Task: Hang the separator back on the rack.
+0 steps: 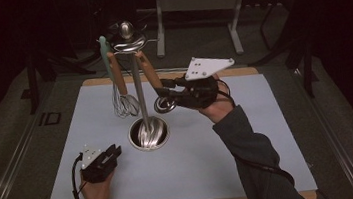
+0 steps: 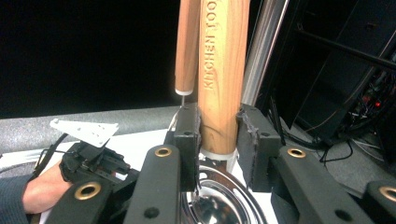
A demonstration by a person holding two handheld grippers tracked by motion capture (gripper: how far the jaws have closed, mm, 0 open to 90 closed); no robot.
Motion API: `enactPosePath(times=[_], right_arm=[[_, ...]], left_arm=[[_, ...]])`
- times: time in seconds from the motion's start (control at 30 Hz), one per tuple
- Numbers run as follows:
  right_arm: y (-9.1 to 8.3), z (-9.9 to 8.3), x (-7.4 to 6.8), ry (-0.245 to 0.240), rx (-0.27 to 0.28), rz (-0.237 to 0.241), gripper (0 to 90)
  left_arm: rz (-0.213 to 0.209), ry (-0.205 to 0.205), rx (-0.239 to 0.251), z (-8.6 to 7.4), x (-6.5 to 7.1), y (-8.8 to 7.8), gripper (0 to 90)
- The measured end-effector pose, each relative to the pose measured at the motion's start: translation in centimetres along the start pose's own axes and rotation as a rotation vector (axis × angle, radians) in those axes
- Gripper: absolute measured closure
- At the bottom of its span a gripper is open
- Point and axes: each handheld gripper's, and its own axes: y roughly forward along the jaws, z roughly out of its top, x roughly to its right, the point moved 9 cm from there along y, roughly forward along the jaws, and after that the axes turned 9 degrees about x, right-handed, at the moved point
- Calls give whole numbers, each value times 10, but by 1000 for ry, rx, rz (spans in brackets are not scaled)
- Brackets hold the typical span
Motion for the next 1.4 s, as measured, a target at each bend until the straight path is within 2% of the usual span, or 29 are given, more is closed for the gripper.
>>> enactPosePath(times=[0.23, 0.43, 0.67, 0.87, 1.07, 1.27, 1.4], right_arm=[[9, -7, 6, 36, -16, -6, 708], [12, -7, 5, 32, -23, -10, 690], [9, -11, 6, 32, -42, -18, 665], [4, -21, 10, 2, -105, -43, 664], [-2, -35, 14, -50, -206, -72, 650], [-9, -49, 15, -75, -262, -84, 637], [-17, -62, 17, -71, -297, -98, 628]], left_arm=[[-1, -1, 0, 0, 0, 0, 725], [0, 0, 1, 0, 0, 0, 724], [0, -2, 1, 0, 0, 0, 724], [0, -1, 0, 0, 0, 0, 724], [-1, 1, -1, 0, 0, 0, 724], [1, 0, -1, 0, 0, 0, 724], [2, 1, -2, 0, 0, 0, 723]])
